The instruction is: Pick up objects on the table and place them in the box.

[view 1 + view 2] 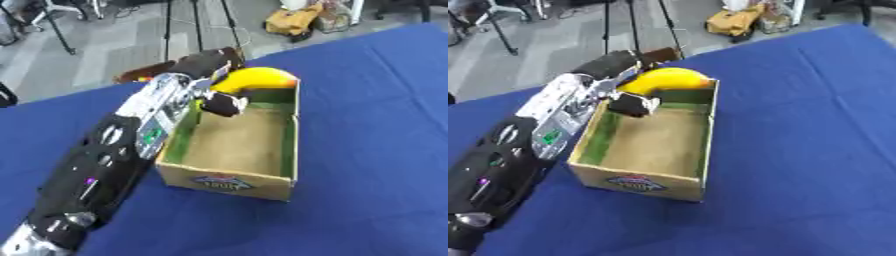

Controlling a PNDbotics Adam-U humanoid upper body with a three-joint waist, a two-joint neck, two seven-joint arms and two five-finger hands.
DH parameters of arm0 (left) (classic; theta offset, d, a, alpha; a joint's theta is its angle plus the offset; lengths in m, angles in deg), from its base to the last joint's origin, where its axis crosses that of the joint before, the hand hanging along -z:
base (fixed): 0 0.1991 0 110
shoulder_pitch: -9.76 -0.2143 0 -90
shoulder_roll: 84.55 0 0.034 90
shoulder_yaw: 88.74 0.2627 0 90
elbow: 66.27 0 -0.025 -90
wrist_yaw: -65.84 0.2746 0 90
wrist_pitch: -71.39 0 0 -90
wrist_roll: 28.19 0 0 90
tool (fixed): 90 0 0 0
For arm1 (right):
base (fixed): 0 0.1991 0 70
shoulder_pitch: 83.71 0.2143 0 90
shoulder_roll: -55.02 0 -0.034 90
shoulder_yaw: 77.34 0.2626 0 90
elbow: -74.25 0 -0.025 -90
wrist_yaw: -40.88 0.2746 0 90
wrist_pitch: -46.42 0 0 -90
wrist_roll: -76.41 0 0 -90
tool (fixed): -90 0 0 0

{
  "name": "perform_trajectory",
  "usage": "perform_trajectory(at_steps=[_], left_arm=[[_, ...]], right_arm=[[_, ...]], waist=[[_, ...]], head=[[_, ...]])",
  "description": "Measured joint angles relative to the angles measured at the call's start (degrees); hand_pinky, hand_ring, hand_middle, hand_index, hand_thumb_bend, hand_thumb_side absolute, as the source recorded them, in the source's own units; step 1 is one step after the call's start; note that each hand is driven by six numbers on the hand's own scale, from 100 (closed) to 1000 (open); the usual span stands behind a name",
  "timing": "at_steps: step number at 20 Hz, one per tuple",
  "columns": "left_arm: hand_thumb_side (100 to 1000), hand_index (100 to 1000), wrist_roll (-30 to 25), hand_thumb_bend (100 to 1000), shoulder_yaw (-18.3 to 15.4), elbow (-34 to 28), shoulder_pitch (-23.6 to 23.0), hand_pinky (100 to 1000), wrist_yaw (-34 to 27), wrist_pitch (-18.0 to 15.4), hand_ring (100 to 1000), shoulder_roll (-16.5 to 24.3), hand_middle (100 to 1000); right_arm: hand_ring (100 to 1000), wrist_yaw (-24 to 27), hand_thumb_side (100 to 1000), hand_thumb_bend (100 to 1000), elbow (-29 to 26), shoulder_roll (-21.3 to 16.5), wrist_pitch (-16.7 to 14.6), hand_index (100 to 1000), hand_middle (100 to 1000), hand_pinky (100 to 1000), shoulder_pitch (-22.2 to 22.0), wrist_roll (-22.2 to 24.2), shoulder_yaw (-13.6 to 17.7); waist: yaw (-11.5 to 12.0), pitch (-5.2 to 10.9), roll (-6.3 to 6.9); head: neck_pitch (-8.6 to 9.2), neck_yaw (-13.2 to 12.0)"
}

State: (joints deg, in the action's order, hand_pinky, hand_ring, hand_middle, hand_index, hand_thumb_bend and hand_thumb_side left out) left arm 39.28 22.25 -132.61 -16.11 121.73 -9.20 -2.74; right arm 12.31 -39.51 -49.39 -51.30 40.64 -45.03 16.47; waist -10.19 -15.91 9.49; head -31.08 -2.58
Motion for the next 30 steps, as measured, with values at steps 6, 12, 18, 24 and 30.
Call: perform_trajectory(at_steps=[6,12,18,24,30], left_arm=[[439,789,2.54,100,0.17,2.39,-0.68,279,3.91,0.24,565,-2.19,699],[449,810,2.15,100,0.38,3.81,-1.24,359,5.2,-0.08,621,-2.67,728],[456,809,1.27,100,0.92,5.02,-2.05,370,5.96,-0.9,627,-3.24,729],[459,813,1.07,100,1.07,6.67,-2.72,392,6.88,-1.41,651,-4.13,742],[483,919,0.24,100,1.2,7.48,-3.05,810,7.49,-1.89,905,-4.25,853]], right_arm=[[844,0.17,1000,100,0.0,0.11,-0.06,914,814,719,0.43,-0.04,-0.01],[844,0.2,1000,100,0.0,0.4,-0.09,914,813,720,0.43,-0.07,-0.01],[844,0.21,1000,100,0.0,0.41,-0.1,914,813,720,0.44,-0.08,-0.01],[844,0.23,1000,100,0.0,0.41,-0.11,914,813,720,0.44,-0.09,0.0],[844,0.25,1000,100,0.0,0.41,-0.12,914,813,720,0.45,-0.1,0.0]], waist=[[-0.35,-0.33,0.0],[-0.35,-0.34,0.0],[-0.5,-0.62,0.0],[-0.73,-0.72,0.0],[-0.72,-0.72,0.08]], head=[[0.21,-0.41],[0.23,-0.44],[0.43,-0.49],[0.49,-0.61],[0.52,-0.65]])
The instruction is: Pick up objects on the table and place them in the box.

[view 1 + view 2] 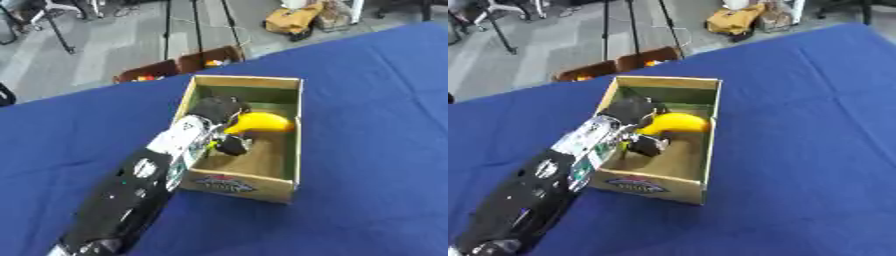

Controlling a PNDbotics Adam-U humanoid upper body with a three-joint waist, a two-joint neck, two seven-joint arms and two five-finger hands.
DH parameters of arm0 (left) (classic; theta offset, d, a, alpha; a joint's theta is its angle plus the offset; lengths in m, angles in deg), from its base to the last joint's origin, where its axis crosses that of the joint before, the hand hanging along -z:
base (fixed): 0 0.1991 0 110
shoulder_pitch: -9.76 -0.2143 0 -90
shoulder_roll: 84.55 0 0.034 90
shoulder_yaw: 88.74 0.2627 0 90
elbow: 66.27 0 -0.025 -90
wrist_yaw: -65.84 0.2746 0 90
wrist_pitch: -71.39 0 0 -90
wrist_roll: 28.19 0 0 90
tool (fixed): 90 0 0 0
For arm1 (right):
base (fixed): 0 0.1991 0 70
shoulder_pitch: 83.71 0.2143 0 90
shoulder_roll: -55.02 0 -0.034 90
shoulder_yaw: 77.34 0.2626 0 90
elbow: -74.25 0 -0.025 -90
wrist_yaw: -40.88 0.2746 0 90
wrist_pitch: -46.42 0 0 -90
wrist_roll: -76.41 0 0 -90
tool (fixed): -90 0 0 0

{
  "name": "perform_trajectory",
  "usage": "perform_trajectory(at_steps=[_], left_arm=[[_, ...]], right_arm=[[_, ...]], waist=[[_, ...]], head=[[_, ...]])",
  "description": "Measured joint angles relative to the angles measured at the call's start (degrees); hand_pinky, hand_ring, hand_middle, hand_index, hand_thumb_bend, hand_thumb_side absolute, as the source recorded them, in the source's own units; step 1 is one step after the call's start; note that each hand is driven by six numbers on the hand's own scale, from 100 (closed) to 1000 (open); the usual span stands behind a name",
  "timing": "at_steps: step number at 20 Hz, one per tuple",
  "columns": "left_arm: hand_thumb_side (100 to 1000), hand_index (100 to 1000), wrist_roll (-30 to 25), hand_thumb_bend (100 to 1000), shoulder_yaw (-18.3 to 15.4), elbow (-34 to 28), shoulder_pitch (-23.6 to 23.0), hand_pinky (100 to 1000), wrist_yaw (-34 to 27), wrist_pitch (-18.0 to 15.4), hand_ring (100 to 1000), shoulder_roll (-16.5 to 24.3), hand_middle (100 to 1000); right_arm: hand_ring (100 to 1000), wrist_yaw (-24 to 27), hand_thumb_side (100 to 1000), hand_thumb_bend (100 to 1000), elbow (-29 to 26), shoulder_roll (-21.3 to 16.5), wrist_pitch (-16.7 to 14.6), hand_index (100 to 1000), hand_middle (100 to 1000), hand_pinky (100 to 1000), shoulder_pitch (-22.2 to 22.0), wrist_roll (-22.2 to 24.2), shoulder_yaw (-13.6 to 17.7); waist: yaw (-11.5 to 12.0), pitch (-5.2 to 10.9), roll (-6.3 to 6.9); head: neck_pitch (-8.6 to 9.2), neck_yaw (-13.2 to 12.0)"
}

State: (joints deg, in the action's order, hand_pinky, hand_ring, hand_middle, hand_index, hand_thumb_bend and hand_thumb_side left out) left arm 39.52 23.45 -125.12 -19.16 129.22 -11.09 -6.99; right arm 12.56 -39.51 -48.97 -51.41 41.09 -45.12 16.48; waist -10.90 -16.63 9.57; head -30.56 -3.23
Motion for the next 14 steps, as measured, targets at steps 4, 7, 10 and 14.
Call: perform_trajectory(at_steps=[4,7,10,14], left_arm=[[583,1000,-3.06,164,0.26,0.17,0.0,1000,2.44,0.04,1000,0.0,954],[691,1000,-6.28,352,0.23,0.17,0.0,1000,4.28,0.54,1000,0.0,1000],[708,1000,-9.07,383,0.2,-0.12,0.03,1000,5.29,1.61,1000,0.01,1000],[716,1000,-10.97,358,0.2,-1.55,0.06,1000,5.55,2.69,1000,0.04,1000]], right_arm=[[844,0.0,1000,100,0.0,0.0,0.0,914,813,721,0.0,0.0,0.0],[844,0.0,1000,100,0.0,0.01,0.0,914,813,721,0.0,0.0,0.0],[844,0.01,1000,100,0.0,0.02,0.01,914,813,720,0.01,0.02,0.0],[844,0.01,1000,100,0.0,0.04,0.02,914,813,720,0.03,0.03,0.0]], waist=[[0.06,0.0,0.0],[0.18,0.0,0.0],[0.28,0.0,-0.01],[0.28,0.01,-0.13]], head=[[0.0,0.0],[0.0,0.0],[0.0,-0.01],[0.0,-0.01]])
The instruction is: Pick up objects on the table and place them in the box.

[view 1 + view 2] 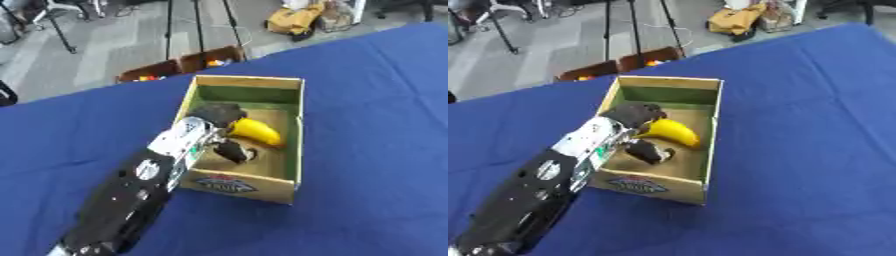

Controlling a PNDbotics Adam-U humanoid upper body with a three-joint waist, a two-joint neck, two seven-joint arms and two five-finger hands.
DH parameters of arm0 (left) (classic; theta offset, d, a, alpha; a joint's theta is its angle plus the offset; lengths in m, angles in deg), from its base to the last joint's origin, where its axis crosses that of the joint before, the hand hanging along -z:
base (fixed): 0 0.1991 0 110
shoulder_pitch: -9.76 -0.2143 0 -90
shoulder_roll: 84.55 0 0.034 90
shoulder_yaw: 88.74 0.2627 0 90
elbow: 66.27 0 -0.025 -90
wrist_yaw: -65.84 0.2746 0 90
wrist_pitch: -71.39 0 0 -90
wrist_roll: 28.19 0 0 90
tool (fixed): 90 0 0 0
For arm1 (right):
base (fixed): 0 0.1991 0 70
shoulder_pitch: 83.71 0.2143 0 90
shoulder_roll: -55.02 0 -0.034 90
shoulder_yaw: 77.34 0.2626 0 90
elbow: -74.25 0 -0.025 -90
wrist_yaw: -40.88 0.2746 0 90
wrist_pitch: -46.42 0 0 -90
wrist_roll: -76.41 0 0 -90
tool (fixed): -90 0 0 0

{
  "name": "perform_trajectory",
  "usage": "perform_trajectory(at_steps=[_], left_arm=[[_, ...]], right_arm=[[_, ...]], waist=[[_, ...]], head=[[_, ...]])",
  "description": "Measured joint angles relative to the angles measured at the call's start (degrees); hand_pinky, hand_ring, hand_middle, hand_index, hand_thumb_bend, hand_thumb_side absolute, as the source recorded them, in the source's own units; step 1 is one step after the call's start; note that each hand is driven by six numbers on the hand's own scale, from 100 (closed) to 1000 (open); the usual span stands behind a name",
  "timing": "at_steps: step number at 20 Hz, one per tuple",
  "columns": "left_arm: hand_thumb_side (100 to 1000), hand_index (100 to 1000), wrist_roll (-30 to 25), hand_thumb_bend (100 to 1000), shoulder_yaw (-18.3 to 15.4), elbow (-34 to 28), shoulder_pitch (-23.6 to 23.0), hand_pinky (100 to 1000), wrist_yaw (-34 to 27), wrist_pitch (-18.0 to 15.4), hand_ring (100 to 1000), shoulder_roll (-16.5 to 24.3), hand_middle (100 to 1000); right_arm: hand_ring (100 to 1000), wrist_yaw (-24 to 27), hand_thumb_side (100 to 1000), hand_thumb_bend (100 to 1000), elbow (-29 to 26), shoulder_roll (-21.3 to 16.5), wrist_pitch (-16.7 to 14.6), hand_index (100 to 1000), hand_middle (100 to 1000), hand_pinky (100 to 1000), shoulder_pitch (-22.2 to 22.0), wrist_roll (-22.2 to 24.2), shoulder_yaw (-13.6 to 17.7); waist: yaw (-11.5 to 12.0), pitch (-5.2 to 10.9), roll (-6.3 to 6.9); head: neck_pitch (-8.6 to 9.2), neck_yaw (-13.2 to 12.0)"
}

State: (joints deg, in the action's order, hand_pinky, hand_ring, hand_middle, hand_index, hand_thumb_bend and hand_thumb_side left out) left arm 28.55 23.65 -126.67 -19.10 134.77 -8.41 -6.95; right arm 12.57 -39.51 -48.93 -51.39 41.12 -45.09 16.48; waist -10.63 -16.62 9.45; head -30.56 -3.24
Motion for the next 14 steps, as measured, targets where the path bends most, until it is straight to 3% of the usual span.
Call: perform_trajectory(at_steps=[5,12,14], left_arm=[[736,1000,0.15,286,-0.34,-8.52,0.0,1000,-2.14,0.73,1000,1.4,985],[703,971,7.01,298,-5.2,-31.71,-0.84,754,-10.55,2.16,886,8.28,899],[724,955,10.49,229,-6.93,-37.5,-2.13,703,-15.2,2.66,853,10.37,869]], right_arm=[[844,0.0,1000,100,0.0,0.0,0.03,914,813,721,-0.07,0.0,0.02],[844,-0.01,1000,100,0.0,0.0,0.19,914,814,720,-0.73,-0.14,0.24],[845,-0.01,1000,100,0.0,-0.01,0.28,914,814,720,-1.08,-0.23,0.39]], waist=[[0.75,0.08,-0.19],[2.04,0.79,-0.45],[2.5,0.8,-0.73]], head=[[-0.09,0.29],[-0.56,1.66],[-0.76,2.1]])
